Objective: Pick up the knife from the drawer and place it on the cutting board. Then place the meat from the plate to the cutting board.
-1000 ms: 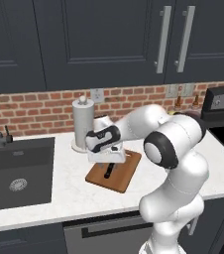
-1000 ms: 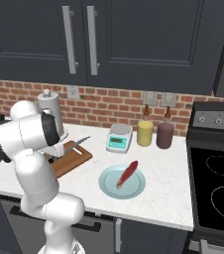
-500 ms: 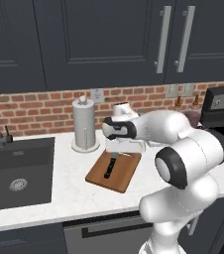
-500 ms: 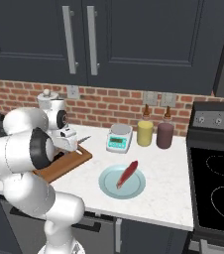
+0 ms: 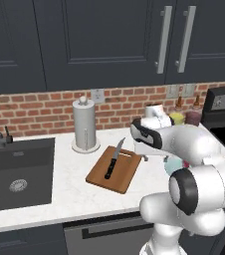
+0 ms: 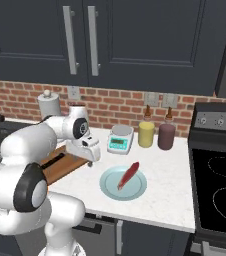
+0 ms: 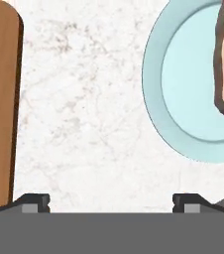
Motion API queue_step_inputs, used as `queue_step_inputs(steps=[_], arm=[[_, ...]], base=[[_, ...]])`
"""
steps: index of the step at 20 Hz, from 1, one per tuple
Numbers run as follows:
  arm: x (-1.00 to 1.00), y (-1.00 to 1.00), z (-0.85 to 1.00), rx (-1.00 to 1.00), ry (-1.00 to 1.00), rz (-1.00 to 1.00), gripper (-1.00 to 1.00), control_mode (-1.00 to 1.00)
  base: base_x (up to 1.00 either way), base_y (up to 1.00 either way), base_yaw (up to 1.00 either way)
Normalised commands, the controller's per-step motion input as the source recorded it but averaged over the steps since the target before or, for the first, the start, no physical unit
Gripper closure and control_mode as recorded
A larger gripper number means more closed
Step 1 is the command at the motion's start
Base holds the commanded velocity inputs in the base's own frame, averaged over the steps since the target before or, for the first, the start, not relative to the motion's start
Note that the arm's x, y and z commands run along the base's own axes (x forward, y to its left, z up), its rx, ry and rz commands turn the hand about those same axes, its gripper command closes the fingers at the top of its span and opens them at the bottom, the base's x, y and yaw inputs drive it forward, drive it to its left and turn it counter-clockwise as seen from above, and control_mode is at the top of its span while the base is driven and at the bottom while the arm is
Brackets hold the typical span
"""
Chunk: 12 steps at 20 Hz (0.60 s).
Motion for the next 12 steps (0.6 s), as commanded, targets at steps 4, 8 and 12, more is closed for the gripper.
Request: queue_step_inputs(steps=[4, 8, 12], arm=[[-0.15, -1.00, 0.14, 0.00, 0.03, 0.00, -1.00, -1.00], [-0.07, -1.00, 0.00, 0.00, 0.00, 0.00, -1.00, -1.00], [0.00, -1.00, 0.00, 0.00, 0.00, 0.03, -1.00, -1.00]], base=[[0.00, 0.00, 0.00], [0.00, 0.00, 0.00], [0.00, 0.00, 0.00]])
